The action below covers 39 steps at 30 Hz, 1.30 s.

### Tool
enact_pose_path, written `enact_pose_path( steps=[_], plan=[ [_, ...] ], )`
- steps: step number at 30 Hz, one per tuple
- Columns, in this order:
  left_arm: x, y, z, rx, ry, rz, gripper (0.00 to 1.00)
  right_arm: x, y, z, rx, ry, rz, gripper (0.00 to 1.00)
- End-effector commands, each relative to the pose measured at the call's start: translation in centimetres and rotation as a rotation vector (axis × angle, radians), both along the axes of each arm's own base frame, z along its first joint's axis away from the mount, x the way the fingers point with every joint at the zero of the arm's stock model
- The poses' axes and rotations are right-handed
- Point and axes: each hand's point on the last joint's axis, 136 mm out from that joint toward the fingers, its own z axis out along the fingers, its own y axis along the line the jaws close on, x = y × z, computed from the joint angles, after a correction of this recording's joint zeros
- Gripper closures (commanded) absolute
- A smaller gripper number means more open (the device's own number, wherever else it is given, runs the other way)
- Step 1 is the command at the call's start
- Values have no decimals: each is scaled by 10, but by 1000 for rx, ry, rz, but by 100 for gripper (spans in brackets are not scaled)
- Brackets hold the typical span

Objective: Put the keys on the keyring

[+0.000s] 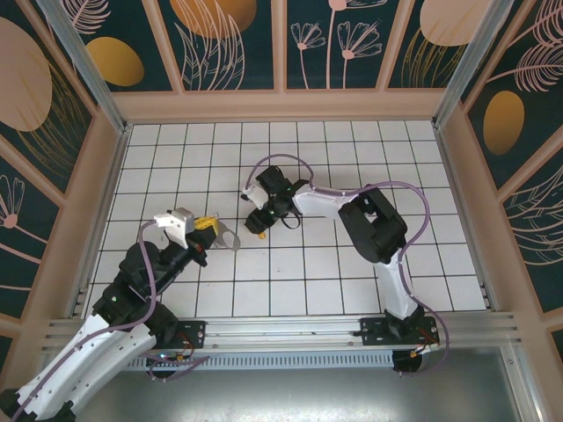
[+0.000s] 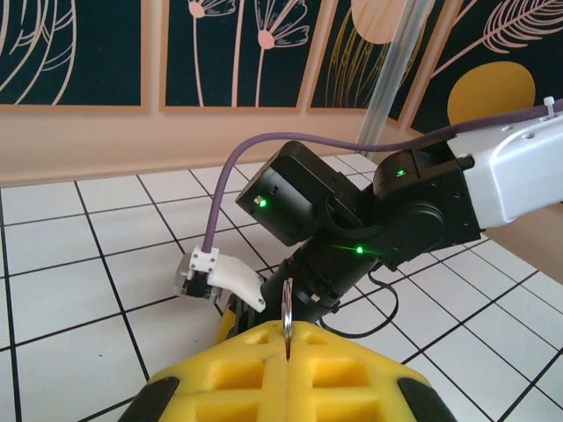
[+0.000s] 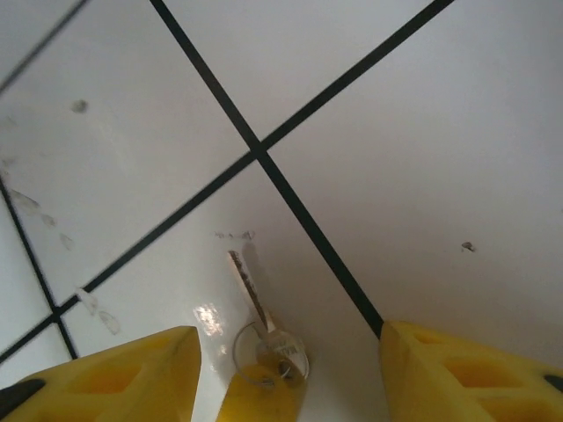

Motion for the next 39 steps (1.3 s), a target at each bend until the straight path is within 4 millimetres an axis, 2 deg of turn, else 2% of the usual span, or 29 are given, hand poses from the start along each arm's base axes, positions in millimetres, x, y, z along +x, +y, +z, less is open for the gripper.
enact_pose_path(
  steps=[1,6,12,19,23,30,36,39],
  plan=[
    [2,4,7,-16,-32,22,100,-7,-13,-23,-146,-22,-8,51],
    [1,3,9,-21,-37,15,100,-12,-27,-34,-228,-45,-35,65],
    [0,1,8,-25,-38,3,100,-18,-38,-26,-225,-52,-58,86],
    [-2,-2,8,-28,-35,-17,100,-25,-57,-10,-162,-30,-117,94],
    [-2,-4,7,-32,-33,-30,100,-31,-67,-1,-123,-5,-135,91],
    [-2,-9,5,-27,-27,-49,100,-34,-79,12,-71,11,-164,64],
    [-2,-10,2,-25,-19,-55,100,-23,-97,21,-108,-32,-203,64],
    [-2,-12,1,-24,-14,-60,100,-22,-99,27,-108,-43,-195,64]
  ],
)
